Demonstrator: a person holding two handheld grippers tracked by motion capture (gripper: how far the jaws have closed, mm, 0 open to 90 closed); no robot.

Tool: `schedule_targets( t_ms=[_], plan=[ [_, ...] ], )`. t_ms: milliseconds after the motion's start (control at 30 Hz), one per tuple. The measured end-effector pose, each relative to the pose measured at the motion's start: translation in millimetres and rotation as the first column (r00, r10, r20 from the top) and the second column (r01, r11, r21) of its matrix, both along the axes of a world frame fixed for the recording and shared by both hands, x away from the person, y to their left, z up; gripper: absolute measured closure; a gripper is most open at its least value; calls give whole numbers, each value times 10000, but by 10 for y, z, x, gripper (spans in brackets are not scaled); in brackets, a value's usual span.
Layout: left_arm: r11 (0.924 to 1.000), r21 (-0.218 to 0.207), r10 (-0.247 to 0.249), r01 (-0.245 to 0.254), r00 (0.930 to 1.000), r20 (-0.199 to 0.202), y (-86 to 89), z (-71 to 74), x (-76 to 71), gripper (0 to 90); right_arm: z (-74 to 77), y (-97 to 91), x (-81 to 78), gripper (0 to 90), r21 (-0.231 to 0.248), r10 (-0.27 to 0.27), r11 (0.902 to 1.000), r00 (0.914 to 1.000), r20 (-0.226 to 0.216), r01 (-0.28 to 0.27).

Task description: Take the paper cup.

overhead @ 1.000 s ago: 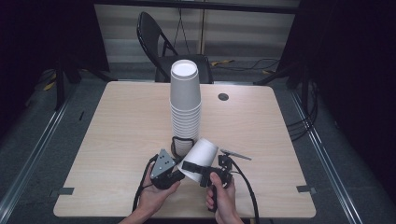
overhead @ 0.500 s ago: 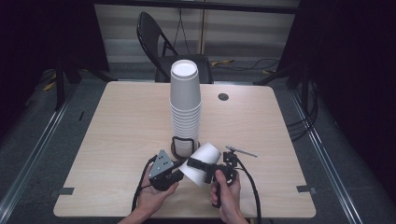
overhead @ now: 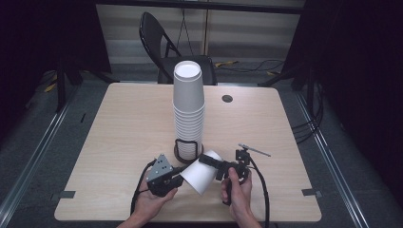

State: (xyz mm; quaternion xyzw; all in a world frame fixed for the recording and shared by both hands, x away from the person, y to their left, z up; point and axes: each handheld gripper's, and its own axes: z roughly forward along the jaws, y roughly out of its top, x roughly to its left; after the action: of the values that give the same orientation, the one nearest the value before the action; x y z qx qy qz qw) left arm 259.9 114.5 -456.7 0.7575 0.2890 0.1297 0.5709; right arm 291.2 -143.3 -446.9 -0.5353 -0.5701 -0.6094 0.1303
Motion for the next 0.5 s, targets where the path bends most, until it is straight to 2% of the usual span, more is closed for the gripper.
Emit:
schedule_targets(
  t_ms=[33,67,133,200,267,300,367,500],
  plan=[
    [10000,37,-18,18,10000,-73,15,5,4,863,10,-24,4,122,-273,-90,9996,9995,303,98],
    [10000,8,-86,86,9998,-174,24,7,9,863,16,-41,5,117,-386,-50,9992,9991,421,67],
    [9996,216,-149,160,9987,-477,37,26,17,863,21,-74,10,125,-491,-81,9987,9977,666,114],
    [9992,342,-208,227,9983,-535,55,42,23,864,30,-110,9,123,-835,-125,9963,9963,845,196],
    [9986,464,-215,240,9983,-543,68,56,25,864,45,-142,5,123,-893,-122,9957,9934,1138,225],
    [9982,512,-272,300,9982,-536,73,62,26,864,62,-156,-3,122,-1111,-103,9935,9921,1251,243],
    [9977,603,-270,311,9973,-678,96,87,32,864,92,-175,-25,123,-1492,-67,9883,9852,1714,327],
    [9965,782,-239,311,9955,-914,168,164,33,865,115,-229,-61,124,-1705,338,9853,9728,2290,58]
  ],
)
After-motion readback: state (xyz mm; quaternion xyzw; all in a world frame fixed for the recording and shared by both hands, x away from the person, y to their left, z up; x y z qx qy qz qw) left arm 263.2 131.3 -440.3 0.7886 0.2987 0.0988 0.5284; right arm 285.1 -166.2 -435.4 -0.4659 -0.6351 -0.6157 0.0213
